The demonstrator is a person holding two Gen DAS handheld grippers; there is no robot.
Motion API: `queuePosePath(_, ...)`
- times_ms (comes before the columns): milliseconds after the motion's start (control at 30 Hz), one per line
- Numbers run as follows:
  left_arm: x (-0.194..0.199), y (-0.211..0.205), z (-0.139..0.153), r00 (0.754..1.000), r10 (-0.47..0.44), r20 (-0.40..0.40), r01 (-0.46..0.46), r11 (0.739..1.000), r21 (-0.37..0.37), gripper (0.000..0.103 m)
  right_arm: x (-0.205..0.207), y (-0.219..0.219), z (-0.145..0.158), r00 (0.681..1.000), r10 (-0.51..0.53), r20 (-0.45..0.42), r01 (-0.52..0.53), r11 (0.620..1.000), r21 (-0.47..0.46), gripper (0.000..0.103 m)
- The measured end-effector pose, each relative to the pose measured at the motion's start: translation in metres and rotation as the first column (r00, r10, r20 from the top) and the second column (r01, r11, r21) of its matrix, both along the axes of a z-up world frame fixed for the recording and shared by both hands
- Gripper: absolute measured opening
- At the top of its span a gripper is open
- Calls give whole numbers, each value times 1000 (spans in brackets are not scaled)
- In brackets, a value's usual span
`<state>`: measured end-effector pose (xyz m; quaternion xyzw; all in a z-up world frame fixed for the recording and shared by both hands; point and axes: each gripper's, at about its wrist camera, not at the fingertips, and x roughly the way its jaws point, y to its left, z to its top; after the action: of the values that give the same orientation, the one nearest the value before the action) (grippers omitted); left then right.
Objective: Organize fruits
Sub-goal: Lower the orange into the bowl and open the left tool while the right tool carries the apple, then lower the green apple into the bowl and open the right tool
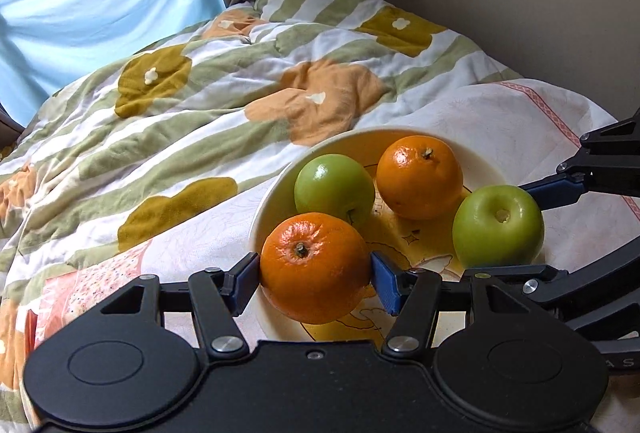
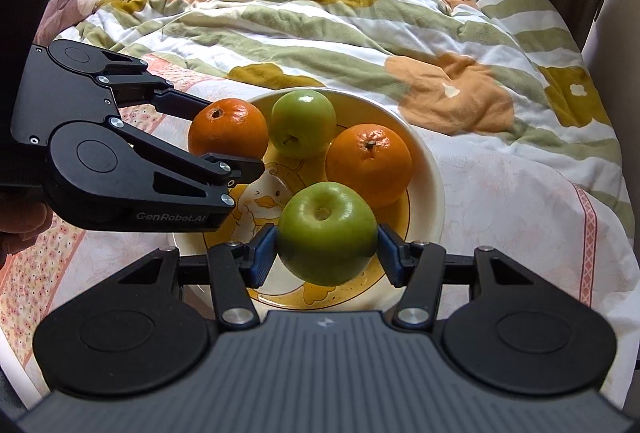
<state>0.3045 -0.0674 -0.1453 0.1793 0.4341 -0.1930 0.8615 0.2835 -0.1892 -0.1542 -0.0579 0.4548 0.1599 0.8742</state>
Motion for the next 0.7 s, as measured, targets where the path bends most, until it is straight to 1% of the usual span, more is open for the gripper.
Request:
queuePosePath(100,2,2,-2,999,5,-32,-5,1000,-4,65,1,1,-2,1000,6,-9,-7,1000,-3,68)
queuePosePath(167,0,5,2,1000,5,-18,-5,1000,-18,68,1,2,-2,1000,10,-14,-10,1000,-1,68)
queuePosePath(233,-2,7,11,1000,17,11,-17,999,-38,92,0,3,-2,1000,11,-15,-11,1000,2,68)
queuePosePath(267,-2,9,15,999,26,23,-25,998,-55,95,0,3,-1,1000,11,-16,-11,1000,2,68)
queuePosePath(367,-1,14,26,998,54,27,-52,996,-74,96,-3,4,1,1000,8,-15,-8,1000,7,68)
queuePosePath(567,-14,23,38,995,77,68,-74,996,-57,96,-10,7,5,1000,5,-14,-4,1000,18,68)
queuePosePath(700,-24,31,41,991,109,78,-104,992,-66,95,-8,15,6,1000,-9,-20,9,1000,25,68)
